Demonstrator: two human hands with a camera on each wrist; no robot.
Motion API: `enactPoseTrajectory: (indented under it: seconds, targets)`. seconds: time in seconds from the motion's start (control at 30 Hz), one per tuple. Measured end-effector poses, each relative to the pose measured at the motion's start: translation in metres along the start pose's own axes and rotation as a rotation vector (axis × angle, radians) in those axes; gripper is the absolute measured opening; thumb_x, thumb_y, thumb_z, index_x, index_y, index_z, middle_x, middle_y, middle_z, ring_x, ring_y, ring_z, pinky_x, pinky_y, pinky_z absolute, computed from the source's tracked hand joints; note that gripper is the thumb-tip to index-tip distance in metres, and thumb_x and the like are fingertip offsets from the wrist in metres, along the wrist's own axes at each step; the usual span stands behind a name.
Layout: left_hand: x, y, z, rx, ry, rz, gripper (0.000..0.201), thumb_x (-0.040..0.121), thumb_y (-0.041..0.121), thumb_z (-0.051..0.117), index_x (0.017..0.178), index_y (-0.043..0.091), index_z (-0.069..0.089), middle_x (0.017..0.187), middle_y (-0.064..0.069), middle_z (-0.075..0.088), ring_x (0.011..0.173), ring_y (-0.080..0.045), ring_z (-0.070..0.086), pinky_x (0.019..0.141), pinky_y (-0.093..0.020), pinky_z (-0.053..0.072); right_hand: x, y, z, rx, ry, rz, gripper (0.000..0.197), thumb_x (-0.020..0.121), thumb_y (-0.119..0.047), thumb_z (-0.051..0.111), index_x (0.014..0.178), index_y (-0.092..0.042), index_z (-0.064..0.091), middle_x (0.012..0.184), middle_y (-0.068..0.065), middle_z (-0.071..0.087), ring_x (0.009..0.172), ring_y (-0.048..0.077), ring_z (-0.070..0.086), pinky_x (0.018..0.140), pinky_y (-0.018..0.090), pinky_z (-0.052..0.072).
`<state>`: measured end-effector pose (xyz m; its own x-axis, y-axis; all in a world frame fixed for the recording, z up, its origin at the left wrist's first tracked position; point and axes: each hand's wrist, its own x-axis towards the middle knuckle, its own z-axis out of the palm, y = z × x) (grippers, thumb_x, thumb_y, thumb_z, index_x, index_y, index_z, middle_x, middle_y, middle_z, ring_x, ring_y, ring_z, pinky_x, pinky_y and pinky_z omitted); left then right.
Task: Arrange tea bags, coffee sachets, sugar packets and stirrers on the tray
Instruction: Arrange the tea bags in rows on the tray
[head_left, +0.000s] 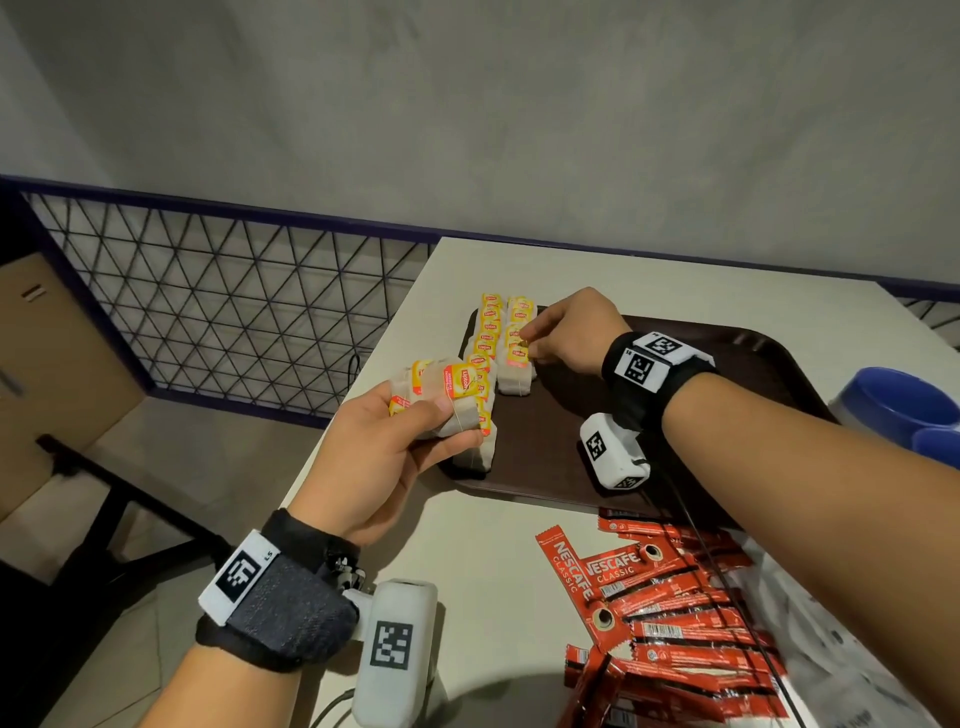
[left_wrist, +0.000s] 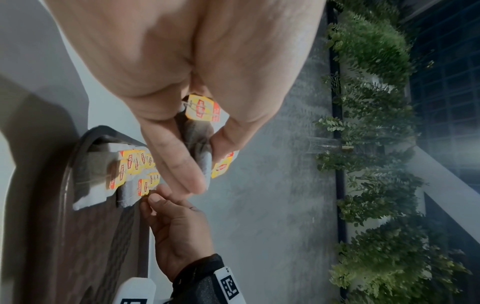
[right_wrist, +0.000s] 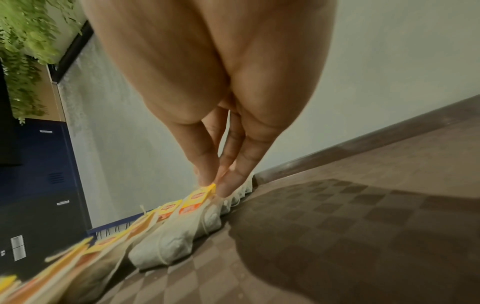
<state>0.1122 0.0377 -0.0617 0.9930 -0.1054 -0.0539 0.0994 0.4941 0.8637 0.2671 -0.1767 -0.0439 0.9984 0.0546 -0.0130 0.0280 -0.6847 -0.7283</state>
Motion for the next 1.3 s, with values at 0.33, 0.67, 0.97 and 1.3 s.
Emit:
enactPoseTrajectory:
  seconds: [0.33,0.67,0.97,1.3]
  targets:
    - [-0.001,0.000,0.002,-0.001,0.010,-0.002,0.028,0.100,-0.002,0.053,0.126,0.001,0.064,0.120,-0.027,0.072,0.108,-0.044,0.071,0.078,-0.032,0.064,-0.008,0.007,0.002,0.195,-0.061,0.108,0.019,0.082,0.014,0.073,0.088,-0.004,0.073,0.099,0.021,0.076,0.082,0.034,0.078,0.084,0.047,0.065]
    - [-0.001,0.002,0.002,-0.013,0.027,0.000,0.026,0.100,-0.003,0.053,0.124,0.001,0.065,0.120,-0.026,0.072,0.104,-0.039,0.073,0.075,-0.031,0.064,-0.008,-0.006,-0.008,0.125,-0.061,0.120,0.016,0.084,0.006,0.077,0.092,-0.008,0.073,0.096,0.011,0.077,0.083,0.028,0.079,0.085,0.046,0.064]
    - [0.000,-0.002,0.002,-0.018,-0.004,-0.016,0.027,0.101,-0.003,0.053,0.127,-0.005,0.062,0.119,-0.027,0.072,0.104,-0.036,0.072,0.078,-0.032,0.063,-0.080,-0.052,-0.019,0.374,-0.164,-0.090,0.009,0.094,-0.014,0.075,0.097,-0.005,0.076,0.095,0.017,0.077,0.076,0.028,0.076,0.075,0.041,0.065]
    - [-0.003,-0.005,0.006,0.035,-0.088,-0.016,0.034,0.096,0.004,0.061,0.130,-0.003,0.063,0.119,-0.023,0.073,0.100,-0.033,0.075,0.078,-0.031,0.062,-0.133,-0.045,-0.019,0.406,-0.248,-0.134,0.024,0.088,-0.006,0.080,0.108,0.001,0.068,0.088,0.026,0.075,0.078,0.034,0.073,0.072,0.037,0.064]
